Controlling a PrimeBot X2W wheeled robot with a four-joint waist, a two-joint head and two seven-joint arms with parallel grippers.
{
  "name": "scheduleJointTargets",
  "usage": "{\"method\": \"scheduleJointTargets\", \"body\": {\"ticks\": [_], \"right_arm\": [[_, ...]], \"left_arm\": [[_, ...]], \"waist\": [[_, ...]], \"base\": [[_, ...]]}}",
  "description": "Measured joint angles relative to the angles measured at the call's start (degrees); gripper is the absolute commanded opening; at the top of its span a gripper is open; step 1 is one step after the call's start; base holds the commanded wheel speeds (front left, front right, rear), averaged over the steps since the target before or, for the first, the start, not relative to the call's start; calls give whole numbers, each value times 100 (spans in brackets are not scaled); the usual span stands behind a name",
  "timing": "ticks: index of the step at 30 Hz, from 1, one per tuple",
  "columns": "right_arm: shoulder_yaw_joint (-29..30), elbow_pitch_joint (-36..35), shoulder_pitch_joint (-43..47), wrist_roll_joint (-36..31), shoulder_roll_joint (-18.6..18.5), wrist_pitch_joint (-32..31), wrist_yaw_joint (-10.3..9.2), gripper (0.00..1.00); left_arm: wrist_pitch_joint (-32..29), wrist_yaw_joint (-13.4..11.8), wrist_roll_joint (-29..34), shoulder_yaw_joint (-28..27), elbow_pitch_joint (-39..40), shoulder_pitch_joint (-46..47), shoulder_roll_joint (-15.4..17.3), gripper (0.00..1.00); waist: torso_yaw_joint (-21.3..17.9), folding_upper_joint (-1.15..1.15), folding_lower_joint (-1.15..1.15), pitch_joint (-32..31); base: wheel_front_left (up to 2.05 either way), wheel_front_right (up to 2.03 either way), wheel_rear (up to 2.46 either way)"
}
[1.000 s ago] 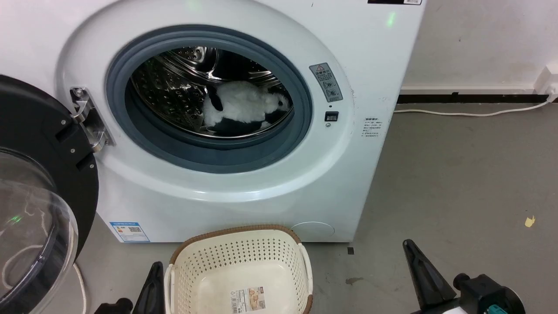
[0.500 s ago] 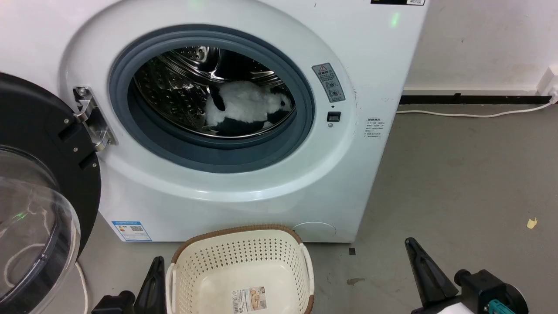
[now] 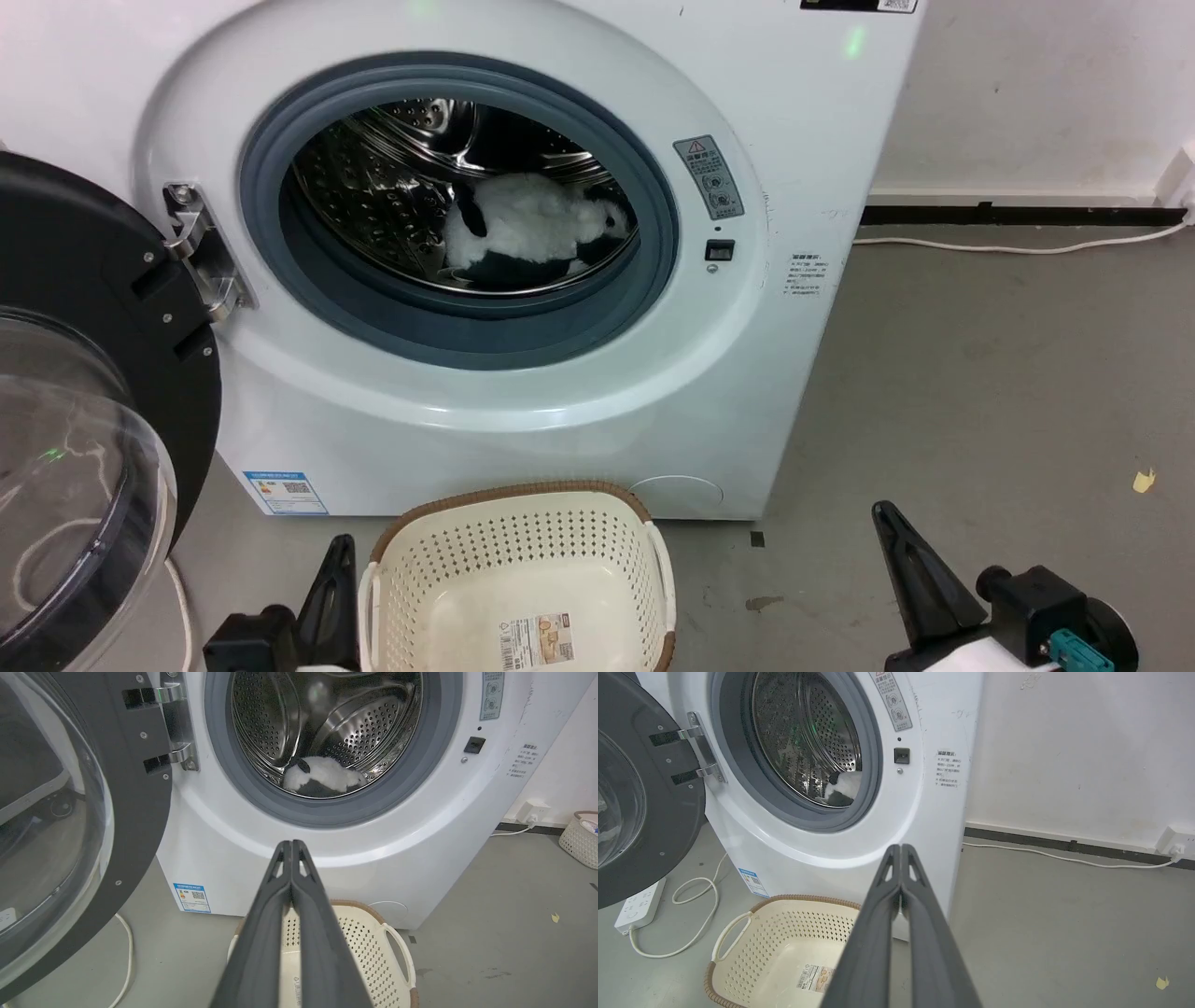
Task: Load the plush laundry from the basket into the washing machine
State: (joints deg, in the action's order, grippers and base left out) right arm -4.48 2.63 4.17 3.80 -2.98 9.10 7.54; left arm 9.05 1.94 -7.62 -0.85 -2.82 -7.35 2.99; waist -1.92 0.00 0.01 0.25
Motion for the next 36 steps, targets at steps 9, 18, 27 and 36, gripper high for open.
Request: {"method": "scheduleJointTargets", "body": {"ticks": [9,18,27,36], "right_arm": [[62,-38,-16,-44,0,-149,0,0],[118,-64,-91,-93,0,-248,0,0],[169,-91,-129,-134,0,-348,0,0],[221,-118,-150,-180,0,-455,0,0]], "left_arm": [[-143,-25,110,12,54,89,-1,0],[-229,-48,200,21,79,172,-2,0],[-349,-77,268,27,102,268,-3,0],[-450,-81,361,33,133,308,-4,0]], "waist": [[30,0,0,-4],[53,0,0,-7],[75,0,0,-10],[98,0,-1,-13]], "base": [[0,0,0],[0,0,0],[0,0,0],[0,0,0]]}}
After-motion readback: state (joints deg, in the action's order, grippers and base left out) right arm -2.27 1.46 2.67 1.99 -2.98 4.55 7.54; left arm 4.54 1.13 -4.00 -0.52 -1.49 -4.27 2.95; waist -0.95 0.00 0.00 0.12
